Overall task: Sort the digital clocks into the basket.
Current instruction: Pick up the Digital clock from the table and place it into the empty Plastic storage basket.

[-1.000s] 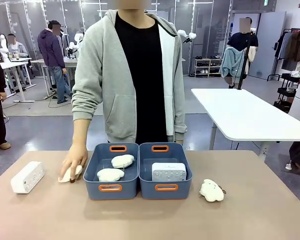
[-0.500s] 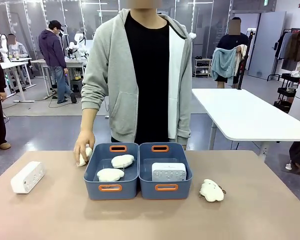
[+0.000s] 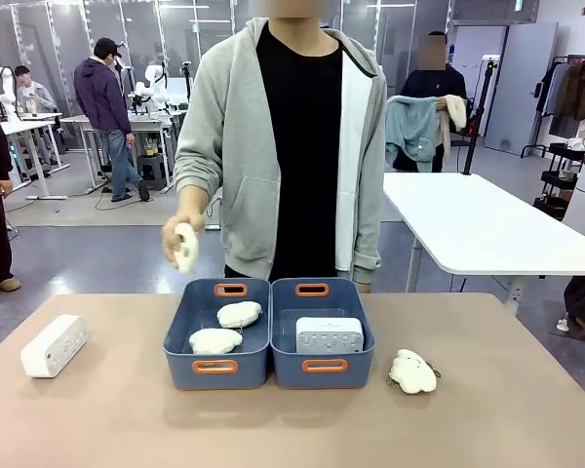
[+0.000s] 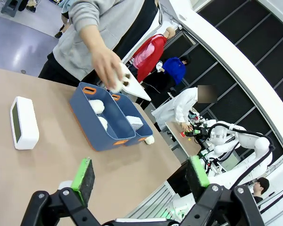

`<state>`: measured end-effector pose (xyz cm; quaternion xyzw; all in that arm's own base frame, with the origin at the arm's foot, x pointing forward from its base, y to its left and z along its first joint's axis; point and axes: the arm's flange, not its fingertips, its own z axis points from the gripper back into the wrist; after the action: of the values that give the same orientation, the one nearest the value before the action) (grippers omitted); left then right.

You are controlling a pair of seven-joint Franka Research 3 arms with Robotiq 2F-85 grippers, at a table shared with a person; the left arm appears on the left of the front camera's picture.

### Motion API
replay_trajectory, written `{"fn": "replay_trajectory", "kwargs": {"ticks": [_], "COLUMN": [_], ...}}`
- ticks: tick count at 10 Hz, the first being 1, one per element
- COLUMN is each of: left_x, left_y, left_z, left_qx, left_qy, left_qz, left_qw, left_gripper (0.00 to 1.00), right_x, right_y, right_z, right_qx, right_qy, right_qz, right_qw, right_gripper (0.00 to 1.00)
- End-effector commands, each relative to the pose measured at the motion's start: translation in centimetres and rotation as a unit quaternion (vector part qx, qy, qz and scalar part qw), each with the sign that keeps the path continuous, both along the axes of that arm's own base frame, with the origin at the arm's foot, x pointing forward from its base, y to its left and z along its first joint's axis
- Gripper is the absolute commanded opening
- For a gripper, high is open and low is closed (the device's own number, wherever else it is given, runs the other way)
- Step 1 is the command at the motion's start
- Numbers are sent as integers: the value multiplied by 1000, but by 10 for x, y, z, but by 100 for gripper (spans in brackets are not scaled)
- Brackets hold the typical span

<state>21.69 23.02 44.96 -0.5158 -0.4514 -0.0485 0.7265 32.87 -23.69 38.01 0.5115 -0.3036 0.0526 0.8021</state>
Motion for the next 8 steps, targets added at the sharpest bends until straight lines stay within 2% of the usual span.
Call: {"fn": "replay_trajectory", "kwargs": {"ticks": [1,8], "left_x": [2,2], "left_y": [2,2], "left_z": [2,2], "left_qx": [-4,-4], "left_qy": [-16,-16], "left_qz": [-1,-1], "left_qw": [1000,1000], "left_gripper": [100,100], "right_x": [-2,-2], "right_y": [1,1], "right_z": [5,5], "right_qx": [-6,-6], "right_qy": [9,9], "right_qz": [1,1], "right_qw": [1000,1000], "right_gripper": [100,100]}}
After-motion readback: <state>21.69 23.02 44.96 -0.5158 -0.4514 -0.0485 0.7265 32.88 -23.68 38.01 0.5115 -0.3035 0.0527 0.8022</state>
